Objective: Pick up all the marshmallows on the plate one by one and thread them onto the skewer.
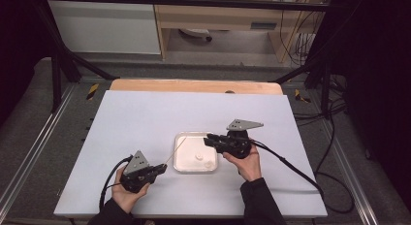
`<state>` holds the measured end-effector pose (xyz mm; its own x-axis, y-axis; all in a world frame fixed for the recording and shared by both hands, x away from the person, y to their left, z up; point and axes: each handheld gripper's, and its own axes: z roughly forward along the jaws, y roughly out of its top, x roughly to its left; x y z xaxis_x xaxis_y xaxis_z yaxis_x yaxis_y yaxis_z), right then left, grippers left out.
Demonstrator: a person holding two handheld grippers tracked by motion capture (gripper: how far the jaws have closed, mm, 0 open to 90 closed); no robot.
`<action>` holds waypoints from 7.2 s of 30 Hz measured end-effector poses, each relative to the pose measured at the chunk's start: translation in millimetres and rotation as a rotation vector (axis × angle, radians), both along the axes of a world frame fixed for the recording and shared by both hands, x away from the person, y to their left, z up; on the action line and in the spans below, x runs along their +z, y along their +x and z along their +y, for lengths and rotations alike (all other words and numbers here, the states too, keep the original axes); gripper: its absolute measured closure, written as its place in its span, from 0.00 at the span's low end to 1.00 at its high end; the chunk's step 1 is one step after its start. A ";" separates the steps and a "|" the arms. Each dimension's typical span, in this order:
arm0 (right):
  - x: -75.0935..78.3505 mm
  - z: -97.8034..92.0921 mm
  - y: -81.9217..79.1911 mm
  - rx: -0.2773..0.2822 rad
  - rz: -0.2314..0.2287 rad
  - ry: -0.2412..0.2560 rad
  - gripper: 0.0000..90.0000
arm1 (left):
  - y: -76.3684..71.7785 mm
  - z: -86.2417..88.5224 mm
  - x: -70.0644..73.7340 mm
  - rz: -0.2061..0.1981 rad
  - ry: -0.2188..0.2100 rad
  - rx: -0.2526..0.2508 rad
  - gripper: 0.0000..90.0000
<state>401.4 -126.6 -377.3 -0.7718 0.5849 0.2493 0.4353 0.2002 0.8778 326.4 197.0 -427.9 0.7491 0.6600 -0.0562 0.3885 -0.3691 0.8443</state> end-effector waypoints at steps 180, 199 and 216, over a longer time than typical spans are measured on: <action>-42.5 68.7 -11.1 0.172 0.191 0.150 0.70 | 1.3 -28.4 -0.6 -0.064 -0.013 0.027 0.98; -27.2 29.0 1.4 0.001 0.012 -0.169 0.08 | 2.4 -5.2 -1.6 -0.029 -0.033 0.057 0.98; -69.9 39.0 18.3 0.036 0.052 -0.290 0.40 | 3.0 -4.5 -2.9 -0.015 -0.030 0.048 0.98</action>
<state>419.7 -87.7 -447.1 -0.7843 0.6096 0.1152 0.4659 0.4561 0.7582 329.4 192.4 -430.8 0.7176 0.6934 -0.0650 0.3921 -0.3251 0.8606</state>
